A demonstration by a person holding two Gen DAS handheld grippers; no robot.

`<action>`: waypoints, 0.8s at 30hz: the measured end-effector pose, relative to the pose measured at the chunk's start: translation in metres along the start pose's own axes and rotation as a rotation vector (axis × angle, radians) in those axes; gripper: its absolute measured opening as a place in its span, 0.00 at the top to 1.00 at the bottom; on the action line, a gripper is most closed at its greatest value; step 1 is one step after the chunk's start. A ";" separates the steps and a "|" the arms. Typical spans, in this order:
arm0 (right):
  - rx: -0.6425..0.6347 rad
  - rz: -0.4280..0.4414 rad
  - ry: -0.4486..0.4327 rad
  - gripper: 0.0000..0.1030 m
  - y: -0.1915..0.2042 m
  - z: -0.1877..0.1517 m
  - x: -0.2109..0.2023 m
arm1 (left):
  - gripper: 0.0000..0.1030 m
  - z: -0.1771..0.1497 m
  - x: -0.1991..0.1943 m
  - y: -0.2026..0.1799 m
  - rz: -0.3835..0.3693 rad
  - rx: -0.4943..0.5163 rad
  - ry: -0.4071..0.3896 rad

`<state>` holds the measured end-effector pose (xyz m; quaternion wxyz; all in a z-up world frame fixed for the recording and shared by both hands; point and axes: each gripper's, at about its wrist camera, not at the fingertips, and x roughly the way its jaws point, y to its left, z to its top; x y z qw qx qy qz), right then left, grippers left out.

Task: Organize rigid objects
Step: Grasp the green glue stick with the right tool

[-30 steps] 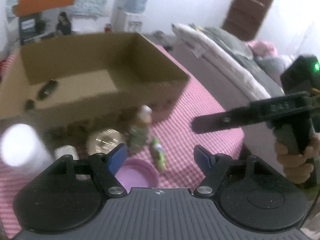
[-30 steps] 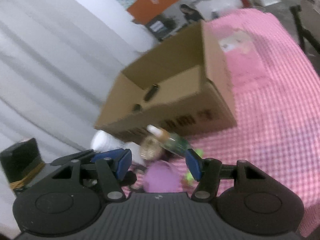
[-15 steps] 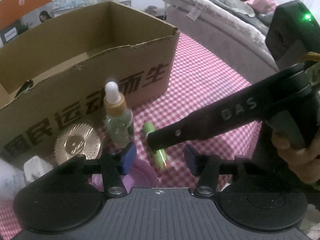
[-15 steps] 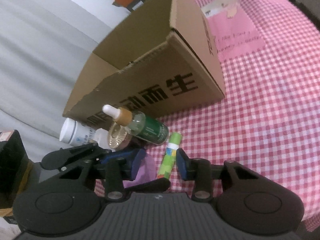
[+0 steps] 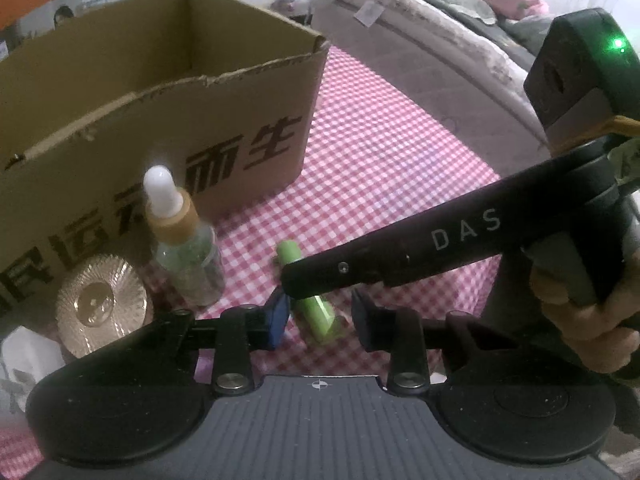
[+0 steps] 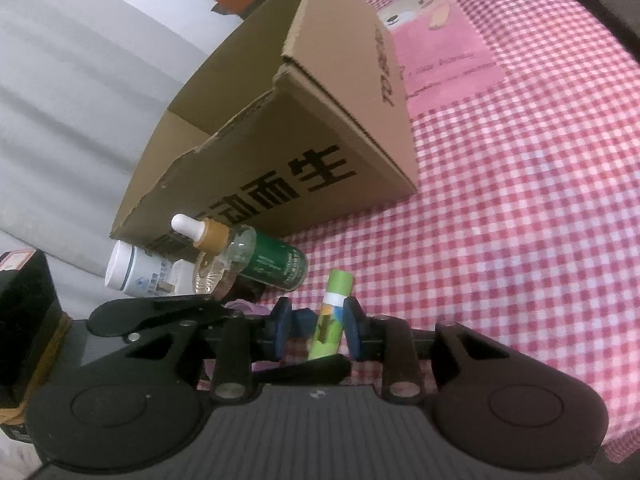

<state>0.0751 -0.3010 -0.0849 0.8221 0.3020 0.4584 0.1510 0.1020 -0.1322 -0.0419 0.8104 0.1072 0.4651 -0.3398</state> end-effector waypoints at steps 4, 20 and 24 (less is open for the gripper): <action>-0.009 -0.016 -0.002 0.71 -0.001 -0.001 -0.003 | 0.68 0.002 0.007 -0.004 0.027 0.006 0.026; -0.192 -0.118 -0.037 0.82 0.030 -0.011 0.016 | 0.72 0.002 0.012 -0.007 0.065 0.018 -0.007; -0.181 -0.106 -0.045 0.85 0.028 -0.010 0.014 | 0.76 0.000 0.009 -0.006 0.063 0.010 -0.021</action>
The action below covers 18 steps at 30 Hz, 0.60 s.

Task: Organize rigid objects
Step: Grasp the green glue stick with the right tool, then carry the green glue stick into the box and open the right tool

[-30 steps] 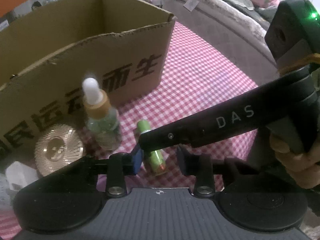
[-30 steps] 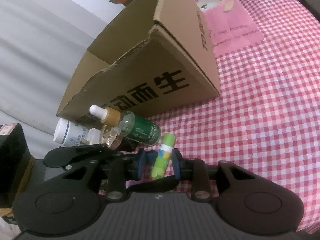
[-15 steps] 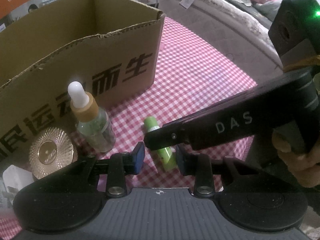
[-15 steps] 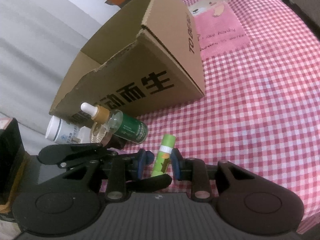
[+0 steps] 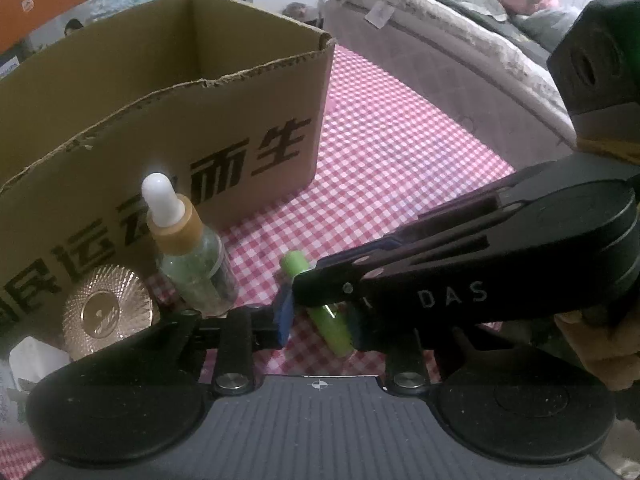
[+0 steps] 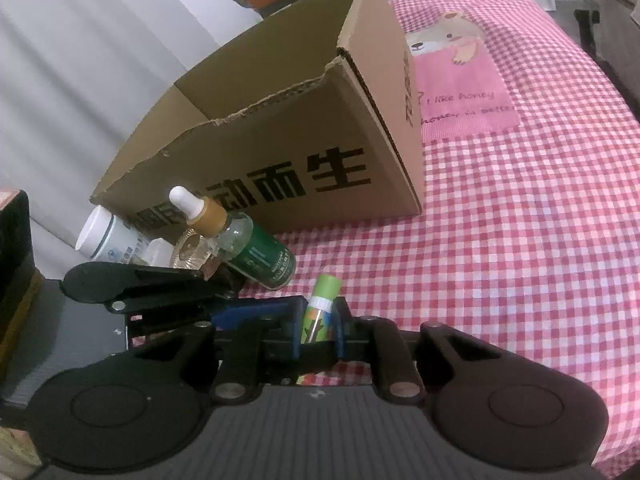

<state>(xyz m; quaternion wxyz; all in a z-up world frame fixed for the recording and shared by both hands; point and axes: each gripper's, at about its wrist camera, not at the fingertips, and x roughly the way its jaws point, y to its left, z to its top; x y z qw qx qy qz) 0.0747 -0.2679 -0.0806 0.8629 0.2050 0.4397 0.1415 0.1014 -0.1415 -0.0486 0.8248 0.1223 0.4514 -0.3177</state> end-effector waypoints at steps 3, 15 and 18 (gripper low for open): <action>-0.002 0.000 -0.016 0.85 0.001 0.000 -0.010 | 0.77 0.000 -0.004 0.000 0.003 -0.005 -0.015; -0.034 -0.012 -0.082 0.85 0.021 -0.002 -0.040 | 0.81 -0.004 -0.034 -0.007 0.018 -0.017 -0.104; -0.061 -0.009 -0.121 0.85 0.034 0.000 -0.055 | 0.81 -0.002 -0.052 -0.008 0.029 -0.012 -0.154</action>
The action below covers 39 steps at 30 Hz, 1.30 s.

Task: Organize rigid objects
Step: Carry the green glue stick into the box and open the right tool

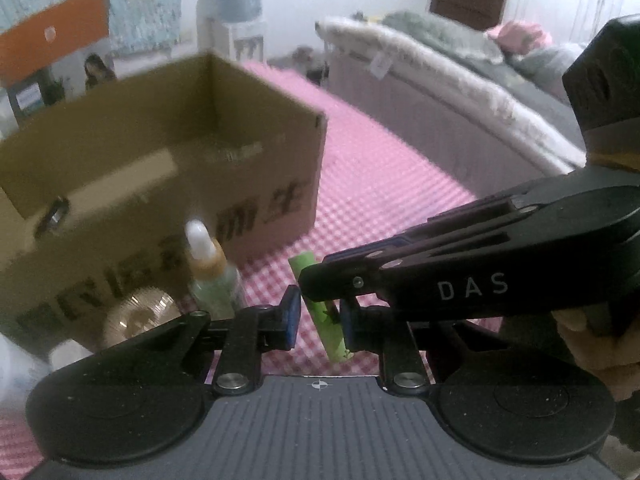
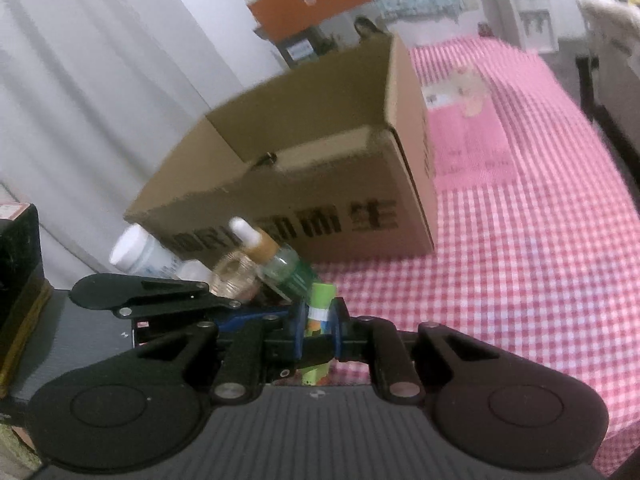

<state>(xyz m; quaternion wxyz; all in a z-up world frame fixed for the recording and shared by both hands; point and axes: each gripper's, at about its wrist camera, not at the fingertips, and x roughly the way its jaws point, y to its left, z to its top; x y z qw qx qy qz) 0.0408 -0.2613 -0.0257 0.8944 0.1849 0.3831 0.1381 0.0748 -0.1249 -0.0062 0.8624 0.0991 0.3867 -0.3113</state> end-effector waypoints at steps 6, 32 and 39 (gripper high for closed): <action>-0.092 0.016 -0.101 0.85 0.035 0.020 -0.030 | 0.81 0.018 -0.043 0.007 0.041 -0.005 -0.122; -0.044 0.178 0.306 0.85 0.070 0.196 0.186 | 0.82 0.074 0.011 0.195 0.157 -0.297 0.156; 0.026 0.186 0.425 0.84 0.062 0.207 0.235 | 0.79 0.077 0.024 0.212 0.231 -0.313 0.211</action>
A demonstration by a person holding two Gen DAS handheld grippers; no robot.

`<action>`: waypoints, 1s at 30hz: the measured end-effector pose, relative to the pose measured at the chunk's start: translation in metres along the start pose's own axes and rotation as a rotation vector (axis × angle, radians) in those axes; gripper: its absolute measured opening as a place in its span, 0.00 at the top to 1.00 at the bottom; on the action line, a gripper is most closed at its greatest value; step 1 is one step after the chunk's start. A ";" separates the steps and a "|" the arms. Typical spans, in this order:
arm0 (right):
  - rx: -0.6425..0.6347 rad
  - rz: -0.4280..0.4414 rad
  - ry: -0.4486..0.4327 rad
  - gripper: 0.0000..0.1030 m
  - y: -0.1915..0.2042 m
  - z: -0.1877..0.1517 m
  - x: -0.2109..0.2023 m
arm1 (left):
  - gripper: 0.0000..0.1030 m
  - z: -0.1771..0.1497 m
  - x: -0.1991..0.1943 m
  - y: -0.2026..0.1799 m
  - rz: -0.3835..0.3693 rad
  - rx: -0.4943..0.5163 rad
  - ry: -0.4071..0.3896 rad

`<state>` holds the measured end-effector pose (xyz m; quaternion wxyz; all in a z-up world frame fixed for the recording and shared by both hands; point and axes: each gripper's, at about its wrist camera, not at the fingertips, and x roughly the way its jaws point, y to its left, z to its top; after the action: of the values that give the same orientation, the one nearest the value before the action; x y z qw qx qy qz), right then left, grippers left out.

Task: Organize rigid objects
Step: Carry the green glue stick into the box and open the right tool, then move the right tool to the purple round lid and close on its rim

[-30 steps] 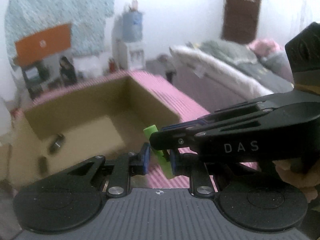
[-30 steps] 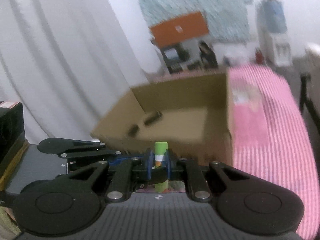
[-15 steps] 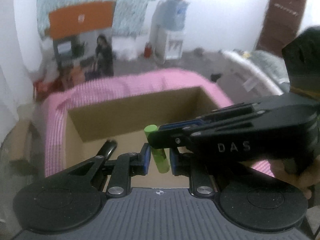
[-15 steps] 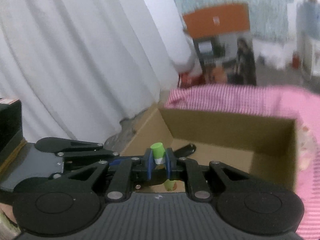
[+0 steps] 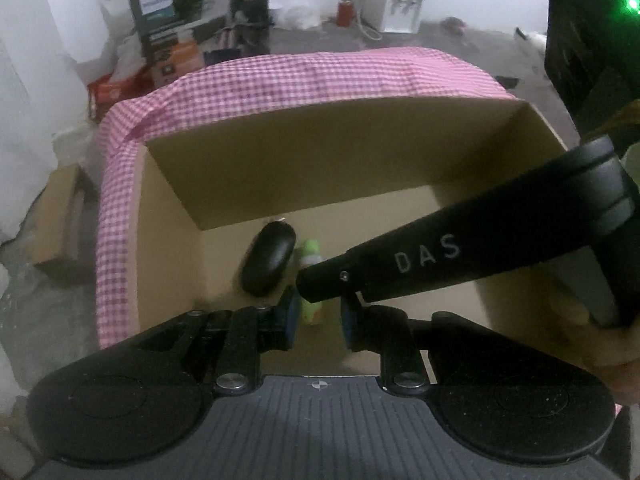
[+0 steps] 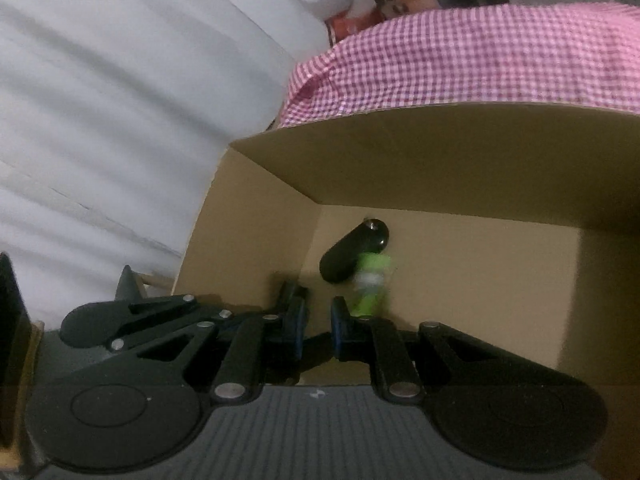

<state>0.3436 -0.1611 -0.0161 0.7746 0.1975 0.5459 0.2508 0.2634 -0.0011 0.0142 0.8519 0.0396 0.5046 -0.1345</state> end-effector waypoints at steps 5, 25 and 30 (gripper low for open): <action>-0.034 -0.001 -0.024 0.83 0.009 -0.003 -0.008 | 0.68 0.002 -0.017 0.000 -0.020 -0.014 -0.048; -0.098 0.053 -0.415 0.40 0.022 -0.145 -0.193 | 0.06 -0.077 -0.128 -0.032 -0.052 0.021 -0.348; -0.045 0.042 -0.474 0.40 0.003 -0.204 -0.207 | 0.04 -0.110 -0.124 -0.035 -0.071 0.000 -0.324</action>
<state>0.0927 -0.2775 0.0734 0.8799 0.2450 0.3389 0.2255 0.1045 0.0112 0.0709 0.9168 -0.0005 0.3618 -0.1693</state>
